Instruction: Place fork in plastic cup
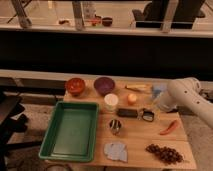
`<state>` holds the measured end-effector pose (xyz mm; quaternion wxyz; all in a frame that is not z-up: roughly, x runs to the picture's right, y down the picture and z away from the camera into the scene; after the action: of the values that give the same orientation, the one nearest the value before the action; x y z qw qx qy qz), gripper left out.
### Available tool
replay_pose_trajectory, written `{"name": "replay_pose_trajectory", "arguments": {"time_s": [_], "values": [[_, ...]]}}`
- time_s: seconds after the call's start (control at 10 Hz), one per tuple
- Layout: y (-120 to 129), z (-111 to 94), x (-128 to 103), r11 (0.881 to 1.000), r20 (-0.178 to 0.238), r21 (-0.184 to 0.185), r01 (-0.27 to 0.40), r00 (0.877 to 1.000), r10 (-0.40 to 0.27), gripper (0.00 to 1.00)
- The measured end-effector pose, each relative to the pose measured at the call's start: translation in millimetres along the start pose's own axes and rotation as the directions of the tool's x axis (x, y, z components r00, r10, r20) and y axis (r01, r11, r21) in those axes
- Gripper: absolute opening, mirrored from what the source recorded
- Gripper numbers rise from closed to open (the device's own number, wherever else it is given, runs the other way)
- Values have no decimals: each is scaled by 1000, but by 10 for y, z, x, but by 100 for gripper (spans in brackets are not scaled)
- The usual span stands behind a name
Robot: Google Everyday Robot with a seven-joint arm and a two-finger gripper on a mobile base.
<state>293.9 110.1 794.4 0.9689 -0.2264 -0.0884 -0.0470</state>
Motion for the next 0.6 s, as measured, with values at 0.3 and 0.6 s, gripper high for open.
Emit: {"name": "replay_pose_trajectory", "arguments": {"time_s": [0.3, 0.6], "values": [[-59, -25, 25, 1000, -3, -1, 0, 1000, 0, 4], [-92, 37, 85, 1000, -8, -5, -4, 1000, 4, 4]]}}
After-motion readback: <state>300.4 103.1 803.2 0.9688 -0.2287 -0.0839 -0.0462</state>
